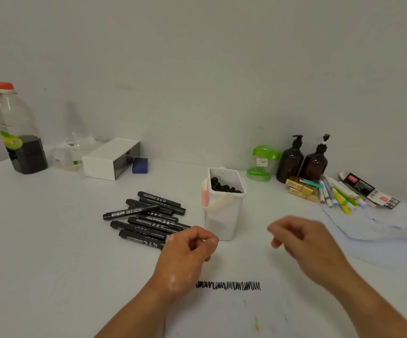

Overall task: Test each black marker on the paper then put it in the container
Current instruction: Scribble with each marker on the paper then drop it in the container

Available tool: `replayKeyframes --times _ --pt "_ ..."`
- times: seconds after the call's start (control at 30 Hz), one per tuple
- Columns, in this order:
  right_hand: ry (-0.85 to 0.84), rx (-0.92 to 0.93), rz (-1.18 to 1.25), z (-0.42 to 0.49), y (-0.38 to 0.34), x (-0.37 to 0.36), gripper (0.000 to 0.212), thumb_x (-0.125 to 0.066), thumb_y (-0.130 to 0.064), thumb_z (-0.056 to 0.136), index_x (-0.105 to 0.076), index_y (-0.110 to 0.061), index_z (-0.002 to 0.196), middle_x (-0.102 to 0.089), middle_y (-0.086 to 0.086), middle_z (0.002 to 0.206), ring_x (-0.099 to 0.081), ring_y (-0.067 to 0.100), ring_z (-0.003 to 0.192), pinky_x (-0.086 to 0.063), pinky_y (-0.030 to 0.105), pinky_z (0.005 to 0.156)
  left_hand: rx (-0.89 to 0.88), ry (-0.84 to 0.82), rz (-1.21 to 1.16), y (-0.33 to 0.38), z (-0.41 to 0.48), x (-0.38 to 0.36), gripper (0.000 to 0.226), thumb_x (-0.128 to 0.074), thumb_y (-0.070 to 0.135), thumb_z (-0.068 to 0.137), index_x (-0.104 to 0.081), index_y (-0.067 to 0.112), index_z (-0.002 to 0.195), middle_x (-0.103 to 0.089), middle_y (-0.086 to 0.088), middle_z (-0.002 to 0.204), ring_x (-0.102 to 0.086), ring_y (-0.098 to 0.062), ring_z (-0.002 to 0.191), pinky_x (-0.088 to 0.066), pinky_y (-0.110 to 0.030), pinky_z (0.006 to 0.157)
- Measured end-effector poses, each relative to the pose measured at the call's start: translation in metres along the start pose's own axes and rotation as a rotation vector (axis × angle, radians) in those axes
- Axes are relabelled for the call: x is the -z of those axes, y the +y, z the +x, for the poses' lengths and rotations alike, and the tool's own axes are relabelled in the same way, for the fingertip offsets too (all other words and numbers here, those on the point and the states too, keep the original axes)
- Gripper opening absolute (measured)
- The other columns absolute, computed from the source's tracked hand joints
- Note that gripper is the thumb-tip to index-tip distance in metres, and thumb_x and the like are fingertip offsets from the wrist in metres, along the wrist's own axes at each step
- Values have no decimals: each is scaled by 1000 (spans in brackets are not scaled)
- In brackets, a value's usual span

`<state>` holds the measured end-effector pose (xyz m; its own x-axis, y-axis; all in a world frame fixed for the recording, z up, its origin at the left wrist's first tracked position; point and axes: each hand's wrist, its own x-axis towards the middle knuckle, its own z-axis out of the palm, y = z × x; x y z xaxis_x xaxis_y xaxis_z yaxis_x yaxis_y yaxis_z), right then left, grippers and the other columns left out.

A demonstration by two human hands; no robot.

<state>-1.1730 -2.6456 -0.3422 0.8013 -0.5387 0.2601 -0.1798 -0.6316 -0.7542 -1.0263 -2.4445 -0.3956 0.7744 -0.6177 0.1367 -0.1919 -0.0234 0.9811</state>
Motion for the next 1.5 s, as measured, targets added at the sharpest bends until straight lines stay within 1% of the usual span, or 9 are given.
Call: replayKeyframes --times 0.13,0.3,0.47,0.63,0.77,0.97,1.1,1.23,1.5 --pt "-81 -43 -69 -28 33 -16 20 -74 -28 89 -73 -48 86 -75 -12 73 -66 9 68 -47 13 62 -92 14 136 2 -9 0 14 -70 21 89 -73 31 81 -57 4 60 -53 -7 57 -48 -32 58" --pt "-59 -18 -6 -35 48 -19 21 -75 -27 89 -73 -48 87 -73 -12 70 -61 2 63 -44 10 61 -231 36 386 9 -16 3 18 -69 13 89 -74 29 84 -62 9 59 -52 -4 51 -44 -14 53" --pt "-68 -24 56 -34 54 -19 19 -75 -30 88 -73 -49 90 -73 -12 73 -69 8 72 -48 20 67 -331 197 777 10 -5 44 21 -68 8 86 -75 24 98 -68 18 85 -65 -2 80 -52 -13 73" --pt "-84 0 74 -33 51 -23 17 -74 -33 87 -73 -50 88 -72 -14 72 -68 6 71 -48 16 66 -176 81 1217 -3 -1 86 37 -64 16 88 -66 23 124 -64 6 122 -55 -18 118 -47 -32 99" --pt "-101 9 93 -35 51 -23 17 -75 -32 87 -73 -50 88 -72 -13 71 -68 9 72 -51 22 68 -193 32 1337 -5 -5 87 38 -60 19 89 -65 25 127 -63 5 121 -56 -19 116 -47 -36 96" --pt "-113 4 99 -36 49 -21 17 -74 -34 88 -71 -51 87 -72 -13 72 -64 7 68 -43 10 58 -209 -46 1376 -6 -9 84 31 -56 31 97 -62 34 127 -63 13 119 -56 -13 114 -43 -33 101" --pt "-109 5 117 -36 46 -21 17 -74 -34 88 -72 -50 85 -72 -12 72 -61 4 62 -45 10 60 -246 -11 1221 7 -8 77 18 -62 23 94 -70 29 110 -67 9 100 -61 -12 92 -51 -32 84" --pt "-112 14 124 -37 44 -22 14 -75 -35 87 -72 -48 85 -69 -15 69 -56 1 58 -45 10 60 -147 -15 805 28 -7 53 15 -68 24 91 -68 38 93 -70 16 82 -65 0 77 -48 -8 64" --pt "-156 43 139 -40 40 -24 24 -66 -58 71 -71 -49 93 -73 -25 85 -61 12 65 -47 10 62 82 -235 107 31 -9 -6 14 -63 11 96 -71 22 100 -76 -4 99 -68 -17 88 -52 -35 79"
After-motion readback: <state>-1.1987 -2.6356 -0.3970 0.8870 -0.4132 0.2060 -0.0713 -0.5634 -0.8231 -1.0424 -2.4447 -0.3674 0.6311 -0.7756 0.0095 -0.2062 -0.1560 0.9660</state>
